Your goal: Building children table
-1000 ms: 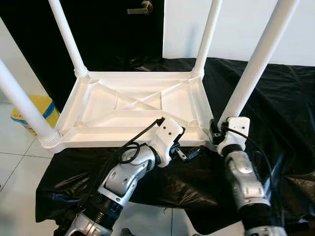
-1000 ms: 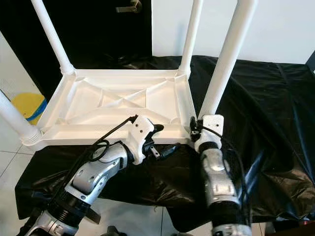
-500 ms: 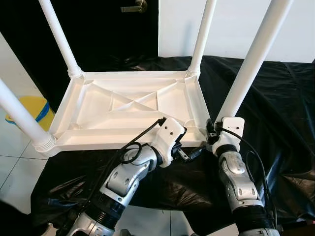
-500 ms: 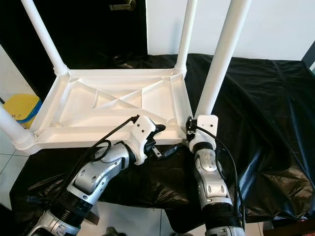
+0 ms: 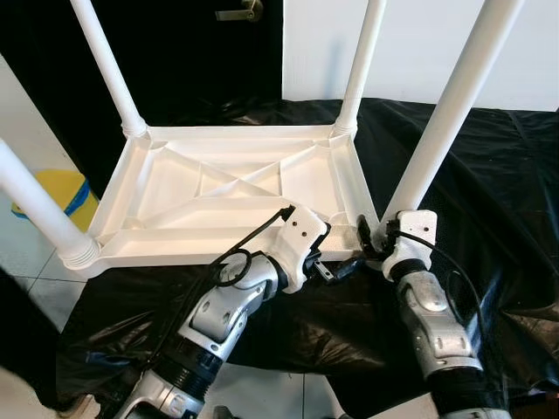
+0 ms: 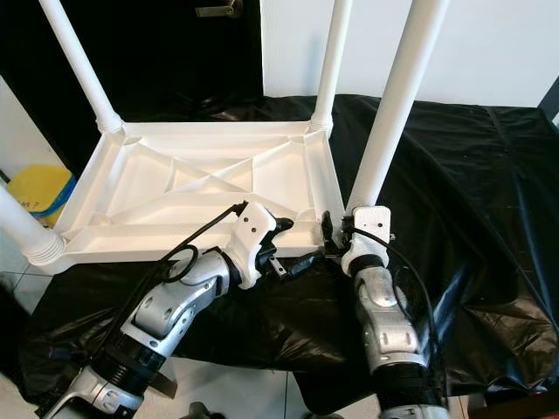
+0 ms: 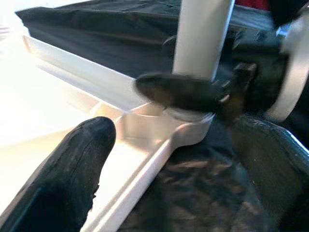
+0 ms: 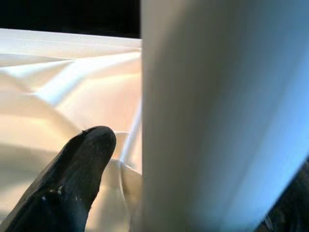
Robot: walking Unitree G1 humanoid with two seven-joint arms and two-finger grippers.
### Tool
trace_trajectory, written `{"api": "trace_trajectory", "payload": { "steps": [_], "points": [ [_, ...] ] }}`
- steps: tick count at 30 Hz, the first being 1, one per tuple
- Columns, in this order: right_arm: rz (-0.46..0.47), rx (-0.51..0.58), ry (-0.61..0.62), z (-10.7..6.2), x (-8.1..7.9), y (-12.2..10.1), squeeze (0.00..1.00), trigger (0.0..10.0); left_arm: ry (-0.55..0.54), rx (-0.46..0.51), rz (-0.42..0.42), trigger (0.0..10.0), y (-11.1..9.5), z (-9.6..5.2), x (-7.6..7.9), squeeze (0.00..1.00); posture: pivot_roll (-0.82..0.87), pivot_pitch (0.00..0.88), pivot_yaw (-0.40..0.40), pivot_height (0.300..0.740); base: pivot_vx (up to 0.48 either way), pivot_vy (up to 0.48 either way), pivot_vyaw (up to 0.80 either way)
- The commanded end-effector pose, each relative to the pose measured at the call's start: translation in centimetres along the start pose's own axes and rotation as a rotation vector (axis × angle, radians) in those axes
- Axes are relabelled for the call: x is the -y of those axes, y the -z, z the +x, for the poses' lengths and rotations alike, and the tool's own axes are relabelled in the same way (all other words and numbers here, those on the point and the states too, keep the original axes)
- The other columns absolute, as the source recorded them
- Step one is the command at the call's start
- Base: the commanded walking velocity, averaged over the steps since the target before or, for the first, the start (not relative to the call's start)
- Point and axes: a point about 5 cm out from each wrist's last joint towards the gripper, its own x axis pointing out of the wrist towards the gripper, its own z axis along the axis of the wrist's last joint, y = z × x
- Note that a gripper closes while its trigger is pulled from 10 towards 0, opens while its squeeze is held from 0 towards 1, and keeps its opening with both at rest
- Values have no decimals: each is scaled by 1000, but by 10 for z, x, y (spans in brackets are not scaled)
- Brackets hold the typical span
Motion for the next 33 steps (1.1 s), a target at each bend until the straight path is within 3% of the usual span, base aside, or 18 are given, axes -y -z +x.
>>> {"api": "trace_trajectory", "payload": {
  "steps": [1,6,12,13,14,15,16,17,27,29,30,33],
  "points": [
    [19,2,-59,1,0,1,0,10000,89,-9,21,10000,1,1,4,0,-117,1,-9,740,0,0,0],
    [-48,-22,-227,7,9,-1,0,10000,99,-12,38,10000,0,1,2,0,-115,0,-6,740,0,0,0],
    [-103,-55,-302,16,16,0,0,10000,113,-8,43,10000,0,2,6,0,-104,0,-8,740,0,0,0],
    [-118,-63,-308,18,18,1,0,4745,117,-8,43,10000,0,3,7,0,-98,0,-10,740,0,0,0],
    [-118,-63,-308,18,18,1,0,4745,117,-8,43,10000,0,3,7,0,-98,0,-10,740,0,0,0],
    [-121,-69,-308,18,19,2,0,1333,118,-8,42,10000,1,3,8,0,-96,0,-11,740,0,0,0],
    [-119,-71,-315,18,20,3,0,1333,120,-8,42,10000,1,3,8,0,-96,0,-11,740,0,0,0],
    [-118,-78,-322,18,21,5,0,0,121,-7,41,10000,2,3,9,0,-91,0,-13,740,0,0,0],
    [-94,-111,-328,15,26,15,0,0,128,-6,33,10000,3,2,13,0,-86,0,-14,740,0,0,0],
    [-84,-118,-296,14,29,18,0,3725,131,-6,32,10000,3,2,14,0,-86,0,-15,740,0,0,0],
    [-77,-115,-274,13,30,18,0,10000,132,-6,31,10000,3,2,13,0,-87,0,-15,740,0,0,0],
    [-64,-106,-204,11,30,20,0,10000,134,-5,29,10000,3,2,15,0,-86,7,-16,740,0,0,0]
  ]
}}
